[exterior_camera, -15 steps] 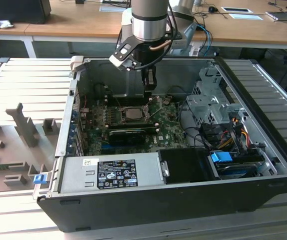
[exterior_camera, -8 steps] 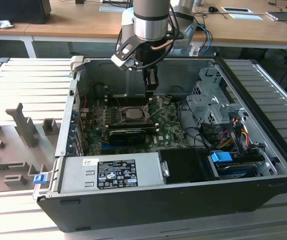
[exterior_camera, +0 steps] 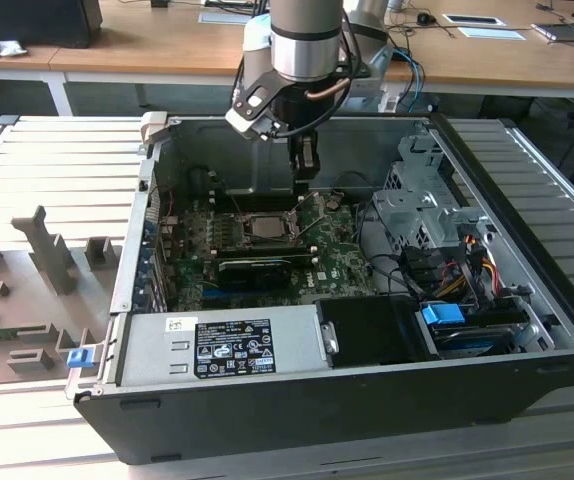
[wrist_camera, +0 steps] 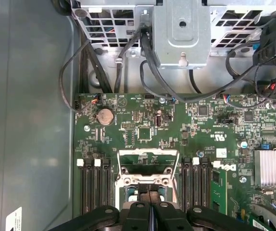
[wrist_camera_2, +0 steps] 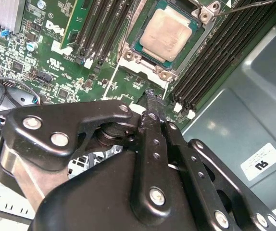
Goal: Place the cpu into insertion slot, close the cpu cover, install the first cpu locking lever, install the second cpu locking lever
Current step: 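Close the cpu cover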
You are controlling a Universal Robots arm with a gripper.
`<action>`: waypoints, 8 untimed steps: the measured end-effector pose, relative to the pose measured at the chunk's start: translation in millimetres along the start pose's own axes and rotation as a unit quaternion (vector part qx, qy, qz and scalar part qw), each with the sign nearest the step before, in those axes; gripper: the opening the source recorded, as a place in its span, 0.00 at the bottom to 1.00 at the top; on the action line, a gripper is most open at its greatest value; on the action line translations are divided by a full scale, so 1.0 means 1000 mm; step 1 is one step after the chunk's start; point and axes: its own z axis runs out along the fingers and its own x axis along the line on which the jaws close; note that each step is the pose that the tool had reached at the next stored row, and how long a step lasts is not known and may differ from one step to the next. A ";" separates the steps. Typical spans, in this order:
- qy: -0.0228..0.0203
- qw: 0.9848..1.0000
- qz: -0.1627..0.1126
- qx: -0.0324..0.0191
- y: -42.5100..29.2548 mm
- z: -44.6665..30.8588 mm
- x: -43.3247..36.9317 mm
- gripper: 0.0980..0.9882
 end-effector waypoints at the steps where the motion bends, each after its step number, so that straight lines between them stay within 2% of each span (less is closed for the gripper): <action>1: 0.000 1.000 0.000 0.000 0.0005 0.0000 0.0000 0.01; 8: 0.000 1.000 0.000 0.000 0.0064 -0.0001 0.0002 0.01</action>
